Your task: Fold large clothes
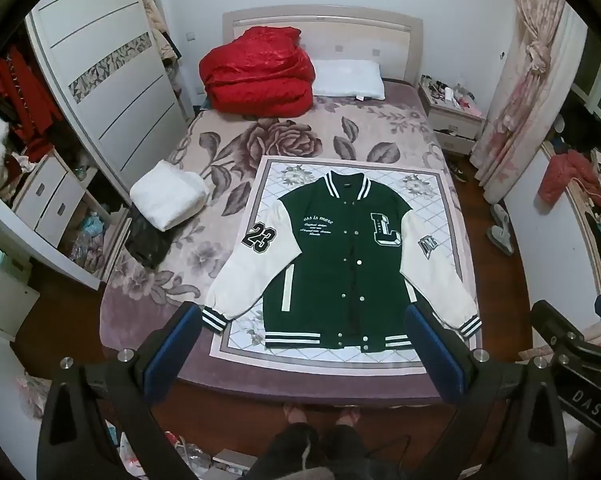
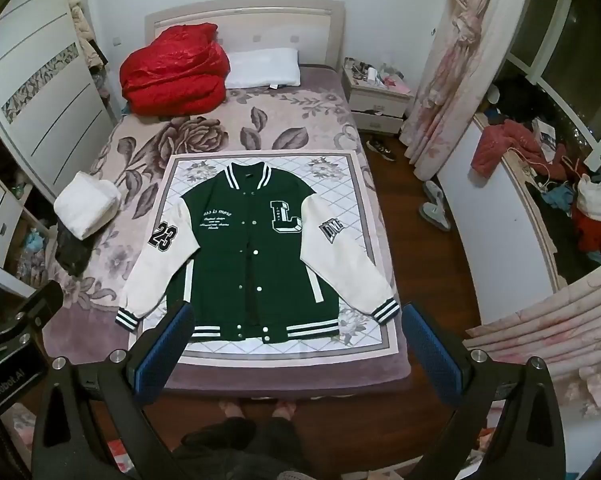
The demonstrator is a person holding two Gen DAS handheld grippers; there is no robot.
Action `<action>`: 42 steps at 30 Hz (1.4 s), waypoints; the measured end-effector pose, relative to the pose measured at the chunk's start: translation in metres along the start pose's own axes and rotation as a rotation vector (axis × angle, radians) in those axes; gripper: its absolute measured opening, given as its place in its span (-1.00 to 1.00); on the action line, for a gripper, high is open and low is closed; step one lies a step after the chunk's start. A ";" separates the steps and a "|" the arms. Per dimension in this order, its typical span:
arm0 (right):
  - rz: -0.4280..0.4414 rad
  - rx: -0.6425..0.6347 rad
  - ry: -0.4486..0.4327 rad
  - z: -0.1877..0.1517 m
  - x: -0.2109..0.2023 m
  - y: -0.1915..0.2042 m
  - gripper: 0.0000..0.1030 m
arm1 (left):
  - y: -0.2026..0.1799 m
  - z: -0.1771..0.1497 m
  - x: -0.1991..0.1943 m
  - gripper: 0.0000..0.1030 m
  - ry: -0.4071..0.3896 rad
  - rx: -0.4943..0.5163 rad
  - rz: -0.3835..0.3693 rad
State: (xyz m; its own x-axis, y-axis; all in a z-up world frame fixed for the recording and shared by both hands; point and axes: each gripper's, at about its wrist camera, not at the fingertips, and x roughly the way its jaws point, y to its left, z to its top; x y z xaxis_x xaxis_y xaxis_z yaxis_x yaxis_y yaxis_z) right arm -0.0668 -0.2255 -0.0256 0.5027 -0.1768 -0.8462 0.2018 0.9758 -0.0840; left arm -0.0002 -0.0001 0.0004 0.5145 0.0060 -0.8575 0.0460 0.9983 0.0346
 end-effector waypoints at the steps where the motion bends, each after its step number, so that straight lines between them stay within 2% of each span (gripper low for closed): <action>1: 0.003 0.002 0.000 0.000 0.000 0.000 1.00 | 0.001 0.000 0.000 1.00 0.001 -0.002 -0.012; 14: -0.002 -0.003 0.009 -0.002 0.002 -0.003 1.00 | -0.005 -0.012 0.007 1.00 0.009 -0.001 -0.006; 42: -0.014 -0.007 -0.002 0.003 -0.010 -0.018 1.00 | -0.007 0.001 -0.005 1.00 -0.002 -0.005 -0.012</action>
State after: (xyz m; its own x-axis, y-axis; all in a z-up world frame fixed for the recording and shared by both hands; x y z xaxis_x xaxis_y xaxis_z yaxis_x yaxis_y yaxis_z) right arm -0.0733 -0.2416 -0.0140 0.5012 -0.1908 -0.8440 0.2026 0.9741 -0.0999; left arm -0.0025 -0.0075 0.0052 0.5159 -0.0066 -0.8566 0.0482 0.9986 0.0213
